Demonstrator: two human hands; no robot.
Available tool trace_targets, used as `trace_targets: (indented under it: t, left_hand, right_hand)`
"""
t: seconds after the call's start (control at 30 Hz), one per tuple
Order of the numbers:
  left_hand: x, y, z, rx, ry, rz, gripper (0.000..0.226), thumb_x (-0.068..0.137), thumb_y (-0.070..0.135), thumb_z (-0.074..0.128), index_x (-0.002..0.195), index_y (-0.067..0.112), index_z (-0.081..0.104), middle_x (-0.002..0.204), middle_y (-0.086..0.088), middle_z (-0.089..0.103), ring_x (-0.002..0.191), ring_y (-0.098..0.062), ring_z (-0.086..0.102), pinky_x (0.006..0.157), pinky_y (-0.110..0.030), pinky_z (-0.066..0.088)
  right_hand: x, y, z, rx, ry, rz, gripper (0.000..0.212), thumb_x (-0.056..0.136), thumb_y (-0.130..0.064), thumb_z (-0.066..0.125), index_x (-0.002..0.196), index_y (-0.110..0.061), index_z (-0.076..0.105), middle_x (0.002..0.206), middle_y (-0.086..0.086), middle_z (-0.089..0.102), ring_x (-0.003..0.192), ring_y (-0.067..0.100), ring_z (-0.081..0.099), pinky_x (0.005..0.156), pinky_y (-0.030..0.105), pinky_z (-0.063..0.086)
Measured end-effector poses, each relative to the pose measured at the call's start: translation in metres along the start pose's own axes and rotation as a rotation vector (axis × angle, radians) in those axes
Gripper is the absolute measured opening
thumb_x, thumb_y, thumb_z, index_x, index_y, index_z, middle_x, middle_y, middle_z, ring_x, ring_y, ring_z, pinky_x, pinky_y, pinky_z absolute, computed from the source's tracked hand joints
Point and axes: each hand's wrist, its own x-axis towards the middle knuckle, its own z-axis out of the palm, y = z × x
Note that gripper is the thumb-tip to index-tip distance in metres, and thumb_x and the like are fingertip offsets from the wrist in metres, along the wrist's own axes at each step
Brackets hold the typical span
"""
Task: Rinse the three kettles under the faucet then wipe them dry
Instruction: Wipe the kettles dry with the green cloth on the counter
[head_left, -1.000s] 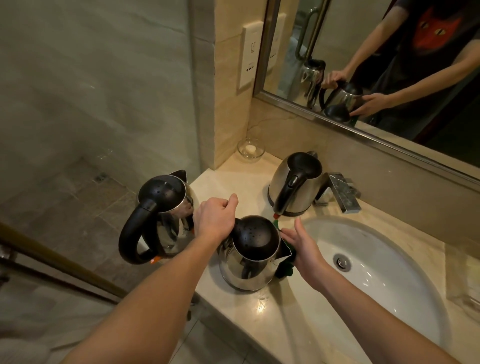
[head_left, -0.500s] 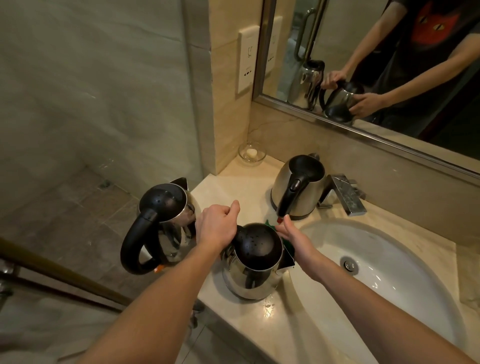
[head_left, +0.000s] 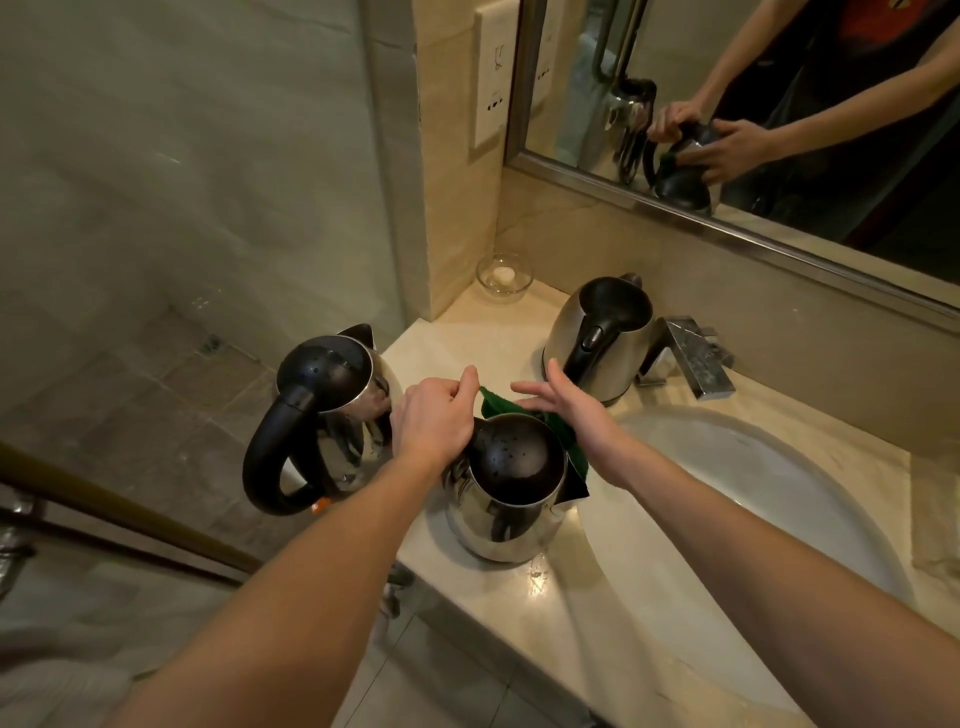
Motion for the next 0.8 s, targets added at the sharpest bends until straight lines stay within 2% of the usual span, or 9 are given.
trace_targets:
  t: [0.13,0.3,0.43,0.6,0.67,0.8]
  left_hand:
    - [0.001,-0.001,0.001,-0.002,0.013,0.006,0.061,0.096,0.051,0.034,0.051,0.014,0.052,0.063,-0.005,0.060,0.063,-0.022,0.053,0.065,-0.036,0.040]
    - [0.002,-0.003,0.003,0.004,0.005,0.014,0.061,0.097,0.051,0.033,0.053,0.013,0.053,0.062,-0.006,0.060,0.063,-0.022,0.053,0.065,-0.036,0.040]
    - [0.002,-0.004,0.003,0.002,0.015,0.009,0.061,0.098,0.050,0.031,0.051,0.015,0.048,0.058,-0.003,0.054,0.062,-0.022,0.052,0.065,-0.037,0.040]
    - [0.001,-0.001,0.003,-0.005,0.016,-0.002,0.061,0.099,0.050,0.030,0.051,0.016,0.046,0.055,-0.002,0.051,0.057,-0.019,0.049,0.061,-0.034,0.036]
    - [0.000,0.000,0.002,-0.003,0.027,-0.003,0.061,0.099,0.050,0.029,0.052,0.014,0.047,0.057,-0.003,0.053,0.059,-0.020,0.050,0.063,-0.036,0.040]
    - [-0.003,0.001,0.001,-0.008,0.043,-0.016,0.061,0.099,0.047,0.029,0.055,0.012,0.052,0.060,-0.005,0.054,0.061,-0.019,0.049,0.063,-0.036,0.038]
  right_hand:
    - [0.012,0.001,0.003,-0.107,-0.053,0.011,0.068,0.096,-0.066,0.010,0.136,-0.033,0.054,0.141,-0.001,0.054,0.146,0.023,0.022,0.117,0.049,0.000]
    - [0.024,0.014,0.003,-0.139,-0.131,0.149,0.074,0.093,-0.072,0.017,0.140,-0.025,0.049,0.145,0.002,0.049,0.138,0.026,0.039,0.115,0.044,0.021]
    - [0.025,0.014,0.003,-0.133,-0.117,0.170,0.076,0.093,-0.072,0.017,0.141,-0.023,0.048,0.146,0.003,0.048,0.138,0.026,0.039,0.115,0.043,0.021]
    - [0.006,-0.001,0.001,-0.151,-0.077,0.094,0.071,0.094,-0.070,0.014,0.144,-0.030,0.043,0.150,0.002,0.044,0.147,0.027,0.021,0.118,0.051,0.003]
    - [-0.007,-0.007,-0.001,-0.155,-0.067,0.038,0.067,0.095,-0.066,0.014,0.144,-0.031,0.043,0.148,0.000,0.047,0.147,0.026,0.021,0.118,0.049,0.002]
    - [-0.034,-0.015,-0.001,-0.174,-0.078,-0.056,0.063,0.099,-0.058,0.014,0.149,-0.027,0.036,0.151,-0.001,0.043,0.146,0.021,0.023,0.118,0.038,0.007]
